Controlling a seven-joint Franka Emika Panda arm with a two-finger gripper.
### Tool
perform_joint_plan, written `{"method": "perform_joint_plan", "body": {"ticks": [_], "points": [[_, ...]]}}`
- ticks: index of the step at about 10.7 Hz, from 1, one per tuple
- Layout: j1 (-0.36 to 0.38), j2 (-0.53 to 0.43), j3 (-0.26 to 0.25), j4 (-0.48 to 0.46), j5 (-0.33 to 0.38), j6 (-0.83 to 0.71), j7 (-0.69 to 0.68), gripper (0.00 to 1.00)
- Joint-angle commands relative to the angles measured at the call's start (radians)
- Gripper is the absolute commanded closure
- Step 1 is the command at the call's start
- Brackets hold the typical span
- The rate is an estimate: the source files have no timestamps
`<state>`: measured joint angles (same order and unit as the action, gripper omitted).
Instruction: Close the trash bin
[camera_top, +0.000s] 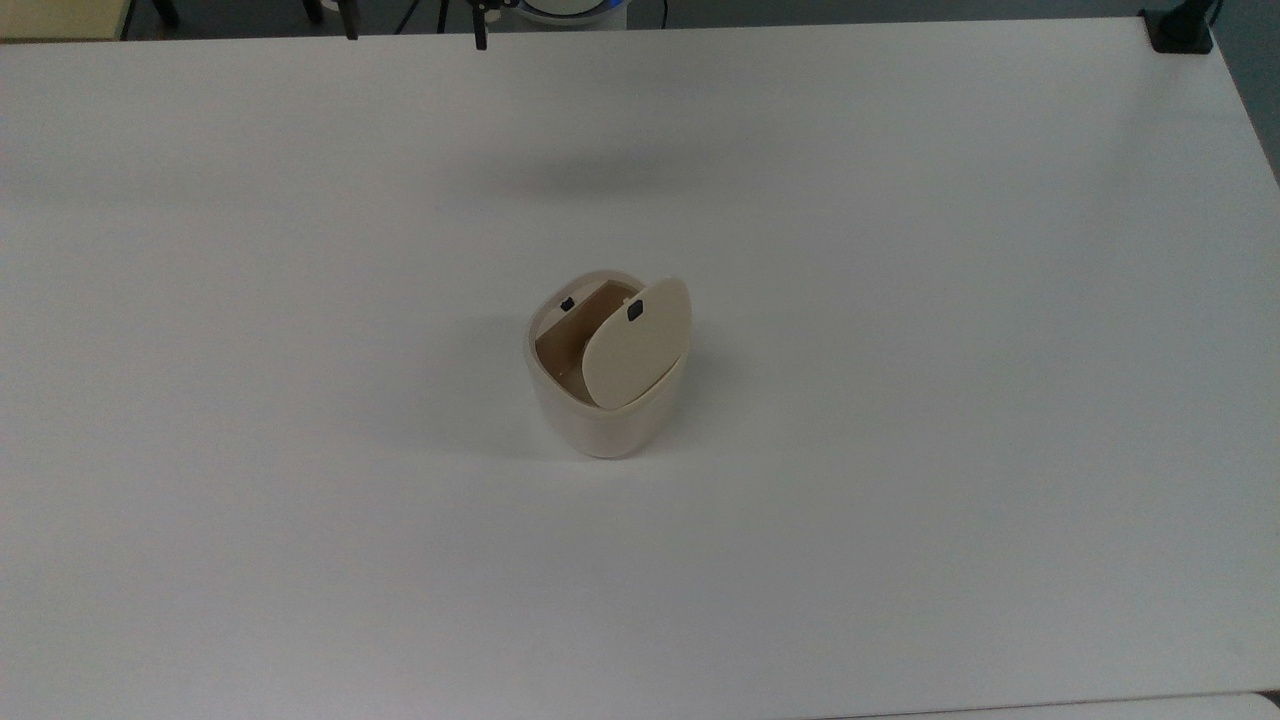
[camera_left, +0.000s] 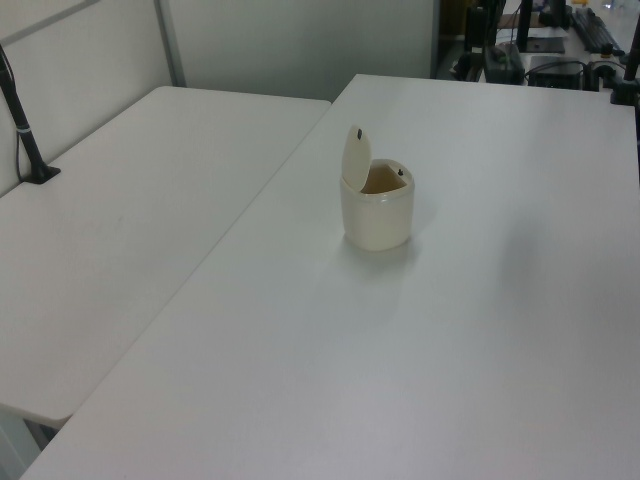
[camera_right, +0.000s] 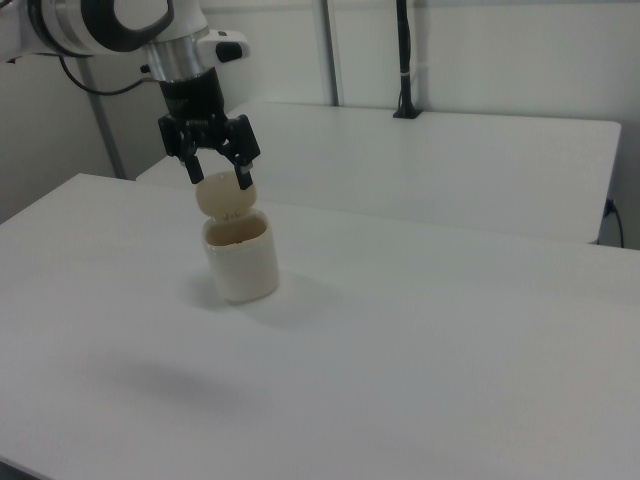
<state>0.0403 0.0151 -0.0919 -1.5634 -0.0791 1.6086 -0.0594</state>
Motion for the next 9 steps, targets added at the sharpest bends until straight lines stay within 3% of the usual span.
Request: {"method": "perform_joint_plan", "body": {"ticks": [1, 9], "points": [[0.001, -0.024, 0.000, -0.023, -0.005, -0.039, 0.013, 0.00], [0.003, -0.024, 0.001, -0.023, -0.005, -0.036, -0.006, 0.00]]}}
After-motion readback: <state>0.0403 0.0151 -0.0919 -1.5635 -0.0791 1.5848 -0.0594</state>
